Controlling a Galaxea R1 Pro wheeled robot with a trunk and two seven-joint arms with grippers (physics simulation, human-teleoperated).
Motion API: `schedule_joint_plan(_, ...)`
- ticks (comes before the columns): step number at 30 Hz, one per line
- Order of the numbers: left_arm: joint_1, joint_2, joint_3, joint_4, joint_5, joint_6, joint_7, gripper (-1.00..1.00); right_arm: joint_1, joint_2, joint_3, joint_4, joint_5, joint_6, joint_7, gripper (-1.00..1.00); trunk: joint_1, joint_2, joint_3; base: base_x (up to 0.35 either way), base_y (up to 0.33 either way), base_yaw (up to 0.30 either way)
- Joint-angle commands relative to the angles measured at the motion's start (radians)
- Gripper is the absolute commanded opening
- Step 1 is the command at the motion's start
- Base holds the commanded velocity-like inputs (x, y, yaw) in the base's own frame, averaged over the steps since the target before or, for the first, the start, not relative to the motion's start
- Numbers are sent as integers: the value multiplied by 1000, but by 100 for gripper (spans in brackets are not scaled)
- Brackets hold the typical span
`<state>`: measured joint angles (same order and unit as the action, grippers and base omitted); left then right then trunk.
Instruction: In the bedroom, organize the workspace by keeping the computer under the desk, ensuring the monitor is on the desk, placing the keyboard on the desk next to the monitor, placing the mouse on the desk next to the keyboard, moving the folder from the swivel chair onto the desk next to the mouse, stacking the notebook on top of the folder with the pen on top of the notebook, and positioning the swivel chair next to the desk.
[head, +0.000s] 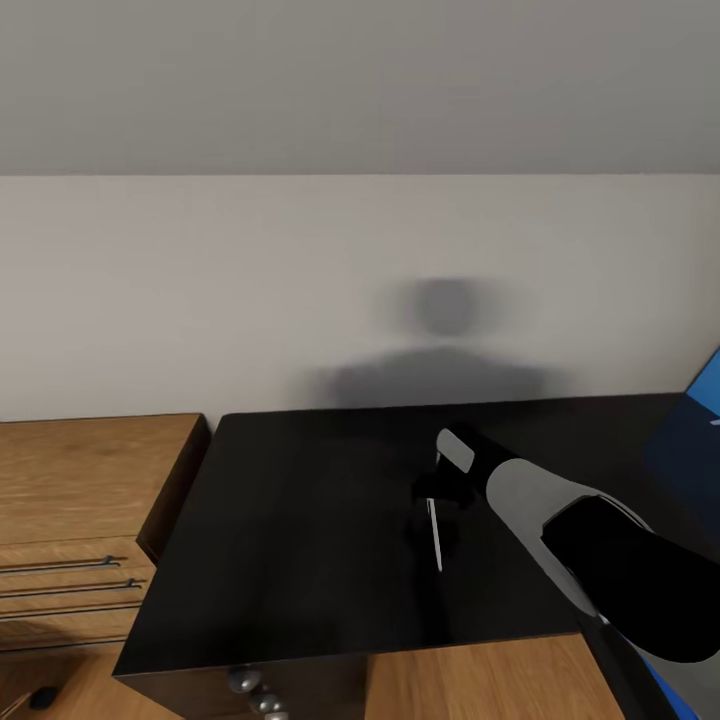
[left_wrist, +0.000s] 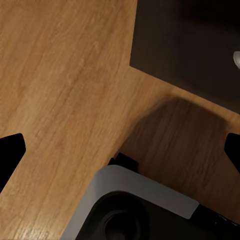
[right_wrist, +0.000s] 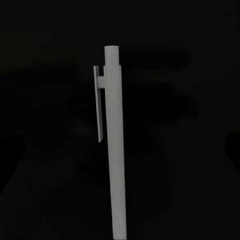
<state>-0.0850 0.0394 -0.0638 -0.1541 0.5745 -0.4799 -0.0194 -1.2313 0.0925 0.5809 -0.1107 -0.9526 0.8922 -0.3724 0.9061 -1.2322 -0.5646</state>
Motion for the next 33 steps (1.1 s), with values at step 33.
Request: schedule_joint_plan(33, 0, 2, -5, 1, 8, -3, -2, 100, -1, 1, 6, -1, -12, 2, -11, 100, 35, -64, -29, 0, 0, 0)
